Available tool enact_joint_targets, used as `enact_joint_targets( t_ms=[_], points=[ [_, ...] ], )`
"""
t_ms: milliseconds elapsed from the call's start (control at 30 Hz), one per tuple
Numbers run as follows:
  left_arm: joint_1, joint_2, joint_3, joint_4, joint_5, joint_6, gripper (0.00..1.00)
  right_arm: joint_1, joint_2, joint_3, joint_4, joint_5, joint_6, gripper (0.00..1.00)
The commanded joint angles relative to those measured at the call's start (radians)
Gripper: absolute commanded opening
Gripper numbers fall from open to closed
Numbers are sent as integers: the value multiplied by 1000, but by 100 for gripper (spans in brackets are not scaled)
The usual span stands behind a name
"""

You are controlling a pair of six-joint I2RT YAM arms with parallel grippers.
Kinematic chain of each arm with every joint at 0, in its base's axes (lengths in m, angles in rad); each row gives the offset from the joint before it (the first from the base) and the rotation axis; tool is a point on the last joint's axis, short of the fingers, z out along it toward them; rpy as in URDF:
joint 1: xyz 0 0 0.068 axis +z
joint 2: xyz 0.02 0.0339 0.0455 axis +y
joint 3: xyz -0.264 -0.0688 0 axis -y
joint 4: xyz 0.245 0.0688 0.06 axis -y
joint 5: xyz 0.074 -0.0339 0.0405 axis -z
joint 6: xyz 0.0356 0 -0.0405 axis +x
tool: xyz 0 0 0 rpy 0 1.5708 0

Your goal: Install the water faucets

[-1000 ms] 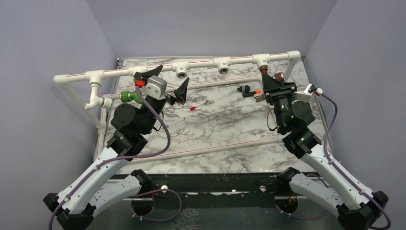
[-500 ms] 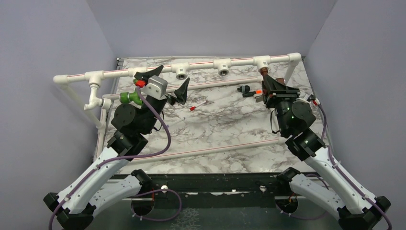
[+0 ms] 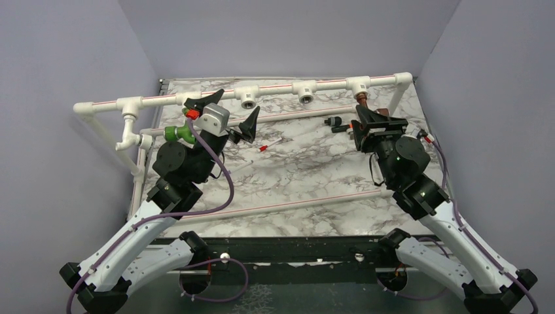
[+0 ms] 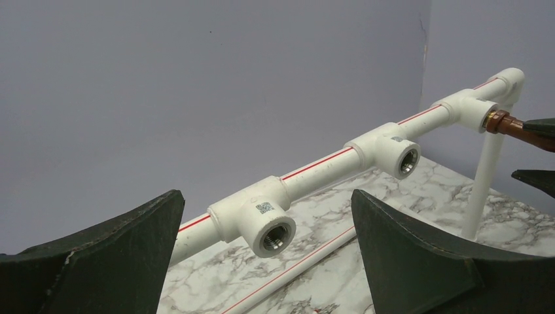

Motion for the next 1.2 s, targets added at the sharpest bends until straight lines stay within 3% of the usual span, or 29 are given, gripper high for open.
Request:
enact_joint_targets(
  t_ms=[0,233,767,967,1167],
  points=[
    [-3,-4,-4,27,-13,0,99,6,-17,46,-81,-16,-37,62],
    [-2,-4,-4,27,-14,1,99,7,-48,84,-173,15,-126,69],
    [-2,0,-6,28,-14,1,99,6,-63,250,-515,148,-509,72],
    [-2,0,-6,28,-15,0,99,6,-77,281,-511,196,-820,72],
    [-3,6,-6,28,-17,3,99,6,-121,274,-336,130,-1333,72]
  ],
)
